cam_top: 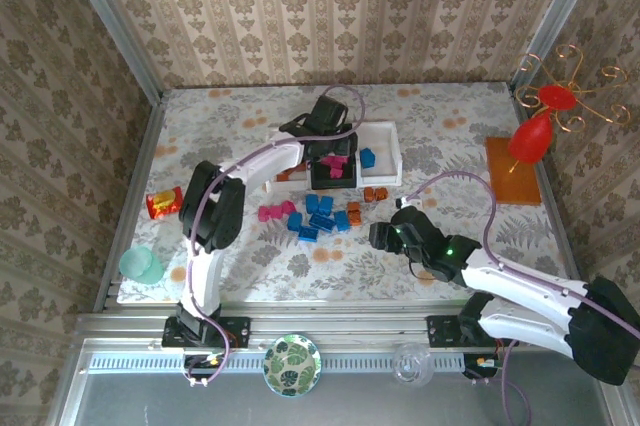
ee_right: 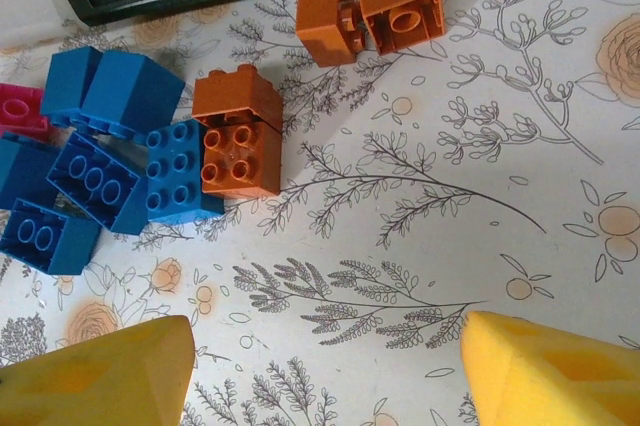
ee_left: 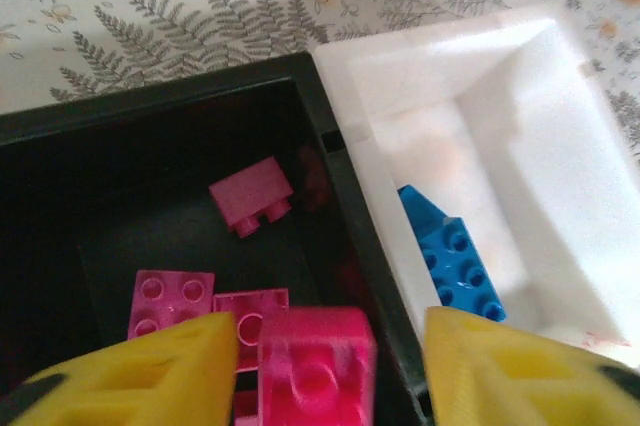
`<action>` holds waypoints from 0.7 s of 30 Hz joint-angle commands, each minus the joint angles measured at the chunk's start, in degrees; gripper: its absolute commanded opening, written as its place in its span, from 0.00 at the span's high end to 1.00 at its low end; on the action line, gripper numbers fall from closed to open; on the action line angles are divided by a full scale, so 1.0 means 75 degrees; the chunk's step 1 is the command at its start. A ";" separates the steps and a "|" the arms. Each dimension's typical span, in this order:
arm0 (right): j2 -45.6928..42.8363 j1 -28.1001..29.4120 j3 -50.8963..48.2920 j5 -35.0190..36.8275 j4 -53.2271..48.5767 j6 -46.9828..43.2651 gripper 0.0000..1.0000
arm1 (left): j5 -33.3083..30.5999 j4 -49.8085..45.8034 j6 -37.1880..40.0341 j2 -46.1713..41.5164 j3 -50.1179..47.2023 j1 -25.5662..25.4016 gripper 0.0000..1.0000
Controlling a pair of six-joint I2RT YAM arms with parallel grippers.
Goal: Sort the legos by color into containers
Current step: Place the lego in the container, then pick up the lego from the bottom-center of the table.
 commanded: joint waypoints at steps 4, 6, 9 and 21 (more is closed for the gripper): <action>0.0007 -0.0039 0.0016 0.0241 -0.0191 0.0173 0.27 | 0.0076 -0.0448 0.0131 -0.0753 0.0459 -0.0069 0.26; 0.0145 -0.0040 0.0075 0.0136 -0.0074 0.0137 0.27 | 0.0104 -0.0316 0.0163 -0.1212 0.0185 -0.0154 0.22; 0.0447 -0.0040 0.0206 -0.0134 0.0158 -0.0028 0.27 | 0.0263 0.0060 0.0083 -0.2082 -0.0596 -0.0292 0.17; 0.3286 0.0599 0.2343 -0.1946 0.0636 -0.1698 0.31 | -0.1492 0.0808 -0.0587 -0.7124 -0.5749 -0.0792 0.00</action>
